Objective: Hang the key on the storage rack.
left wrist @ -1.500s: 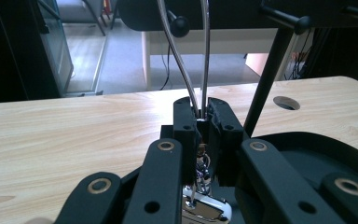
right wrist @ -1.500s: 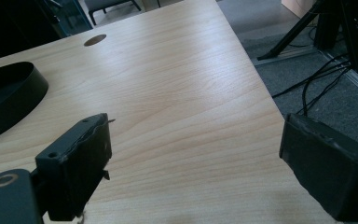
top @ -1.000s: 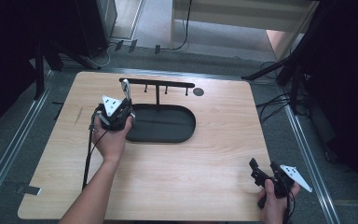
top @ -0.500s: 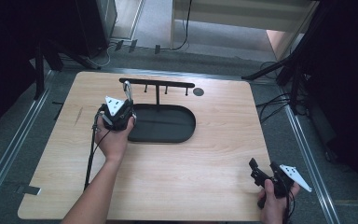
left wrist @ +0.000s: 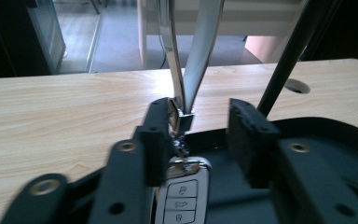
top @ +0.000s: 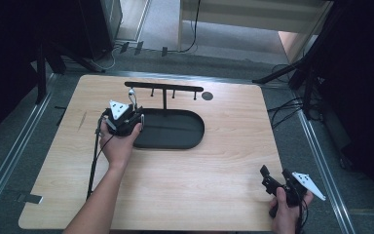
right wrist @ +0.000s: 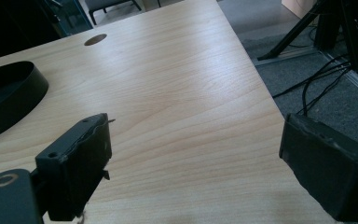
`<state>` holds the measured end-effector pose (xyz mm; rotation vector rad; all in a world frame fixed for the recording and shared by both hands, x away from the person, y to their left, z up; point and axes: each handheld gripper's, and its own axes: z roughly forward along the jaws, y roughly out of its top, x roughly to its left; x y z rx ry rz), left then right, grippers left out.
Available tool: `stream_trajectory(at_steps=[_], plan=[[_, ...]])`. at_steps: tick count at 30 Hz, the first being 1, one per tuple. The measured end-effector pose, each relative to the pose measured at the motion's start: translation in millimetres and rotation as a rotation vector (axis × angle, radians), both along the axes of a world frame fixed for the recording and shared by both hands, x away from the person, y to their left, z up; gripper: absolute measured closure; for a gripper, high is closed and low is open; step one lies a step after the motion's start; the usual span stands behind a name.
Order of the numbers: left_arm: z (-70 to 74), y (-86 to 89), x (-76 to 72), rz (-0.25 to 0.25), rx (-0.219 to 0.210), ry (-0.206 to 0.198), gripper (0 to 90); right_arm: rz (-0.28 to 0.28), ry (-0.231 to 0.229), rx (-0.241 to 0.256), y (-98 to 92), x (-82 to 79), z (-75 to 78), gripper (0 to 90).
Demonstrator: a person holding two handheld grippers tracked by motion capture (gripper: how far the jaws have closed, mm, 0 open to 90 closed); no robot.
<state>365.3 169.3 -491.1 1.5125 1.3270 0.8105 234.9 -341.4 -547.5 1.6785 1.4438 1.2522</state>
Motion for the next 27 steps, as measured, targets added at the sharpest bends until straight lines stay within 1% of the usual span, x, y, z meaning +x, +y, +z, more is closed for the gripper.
stream_trajectory(at_steps=[2, 4, 5, 6, 7, 9, 11, 12, 13, 14, 15, 16, 17, 18, 19, 20, 21, 23, 24, 27], plan=[[1.1, 1.9, -0.9, -0.004, -0.007, 0.001, 50.8, 0.0, 0.0, 0.0, 0.0, 0.1, 0.0, 8.8], [2.7, 3.8, -2.1, -0.023, -0.032, 0.004, 48.9, 0.001, 0.0, -0.001, 0.1, 0.1, 0.0, 8.8], [3.2, 4.2, -2.6, -0.027, -0.033, 0.001, 47.0, 0.0, 0.0, -0.002, 0.2, 0.1, 0.0, 8.8], [4.3, 4.9, -3.8, -0.027, -0.018, -0.003, 44.9, 0.0, 0.0, -0.002, 0.2, 0.1, 0.0, 8.8], [5.1, 5.4, -4.7, -0.03, -0.018, -0.006, 42.8, 0.001, 0.0, -0.002, 0.2, 0.0, 0.0, 8.8], [7.7, 7.0, -7.2, -0.034, -0.02, -0.016, 40.4, 0.0, 0.001, -0.002, 0.3, 0.1, 0.1, 8.8], [11.1, 9.2, -11.0, -0.029, -0.033, -0.026, 36.8, 0.0, 0.001, -0.004, 0.5, 0.1, 0.1, 8.8], [12.2, 9.9, -12.7, -0.012, -0.017, -0.044, 35.6, 0.0, 0.001, -0.005, 0.5, 0.1, 0.1, 8.8], [13.7, 10.9, -15.4, 0.006, 0.008, -0.061, 33.1, 0.0, 0.001, -0.004, 0.5, 0.2, 0.1, 8.8], [15.4, 13.1, -17.4, -0.002, 0.004, -0.055, 30.9, 0.0, 0.001, -0.004, 0.5, 0.1, 0.1, 8.8], [16.1, 14.5, -18.5, -0.011, -0.014, -0.05, 29.5, 0.0, 0.001, -0.005, 0.5, 0.1, 0.1, 8.8], [17.0, 16.5, -21.0, -0.014, -0.018, -0.044, 27.1, 0.0, 0.001, -0.005, 0.5, 0.1, 0.1, 8.8], [17.5, 18.1, -23.0, -0.006, -0.009, -0.039, 22.6, 0.002, -0.002, -0.007, 0.3, 0.2, 0.0, 8.8], [18.3, 21.3, -25.5, -0.003, -0.025, -0.027, 19.9, 0.0, 0.0, -0.005, 0.5, 0.1, 0.1, 8.8], [19.2, 25.8, -28.5, -0.007, -0.066, -0.016, 16.1, 0.0, 0.0, -0.005, 0.6, 0.1, 0.1, 8.8], [19.8, 29.5, -31.1, -0.005, -0.089, -0.01, 15.3, 0.0, -0.001, -0.006, 0.6, 0.1, 0.1, 8.8], [20.3, 32.2, -33.2, 0.001, -0.097, -0.009, 13.6, 0.001, -0.001, -0.007, 0.6, 0.1, 0.1, 8.8], [21.1, 38.1, -38.1, 0.008, -0.109, -0.01, 13.1, 0.0, -0.001, -0.007, 0.6, 0.1, 0.1, 8.8], [21.3, 41.6, -41.5, 0.007, -0.115, -0.005, 11.0, 0.001, 0.0, -0.006, 0.7, 0.0, 0.1, 8.8], [21.1, 48.5, -48.6, -0.001, -0.116, -0.003, 6.5, 0.002, -0.001, -0.01, 0.9, 0.2, 0.1, 8.8]])
